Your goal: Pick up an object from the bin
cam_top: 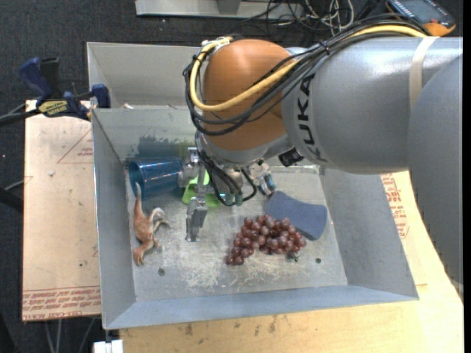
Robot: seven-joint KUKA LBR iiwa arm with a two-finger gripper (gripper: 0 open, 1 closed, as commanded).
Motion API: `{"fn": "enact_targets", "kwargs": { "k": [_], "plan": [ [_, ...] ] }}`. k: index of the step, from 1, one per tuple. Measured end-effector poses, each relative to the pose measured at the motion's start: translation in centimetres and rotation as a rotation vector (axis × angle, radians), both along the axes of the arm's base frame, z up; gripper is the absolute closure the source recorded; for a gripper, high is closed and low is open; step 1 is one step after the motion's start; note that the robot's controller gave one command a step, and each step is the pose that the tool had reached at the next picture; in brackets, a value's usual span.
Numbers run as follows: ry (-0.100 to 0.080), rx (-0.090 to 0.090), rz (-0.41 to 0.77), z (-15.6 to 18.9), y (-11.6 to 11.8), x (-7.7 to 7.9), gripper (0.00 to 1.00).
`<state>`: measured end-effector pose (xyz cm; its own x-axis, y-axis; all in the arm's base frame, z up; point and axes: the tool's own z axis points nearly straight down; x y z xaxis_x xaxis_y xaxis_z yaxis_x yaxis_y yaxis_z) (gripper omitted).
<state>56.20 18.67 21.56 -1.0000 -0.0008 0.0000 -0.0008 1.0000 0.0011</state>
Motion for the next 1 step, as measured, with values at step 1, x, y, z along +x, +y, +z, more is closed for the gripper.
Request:
{"fn": "enact_targets", "kwargs": {
  "k": [1],
  "plan": [
    [-0.008, 0.003, 0.069, -3.27, -2.35, 2.69, 0.0]
  ]
}}
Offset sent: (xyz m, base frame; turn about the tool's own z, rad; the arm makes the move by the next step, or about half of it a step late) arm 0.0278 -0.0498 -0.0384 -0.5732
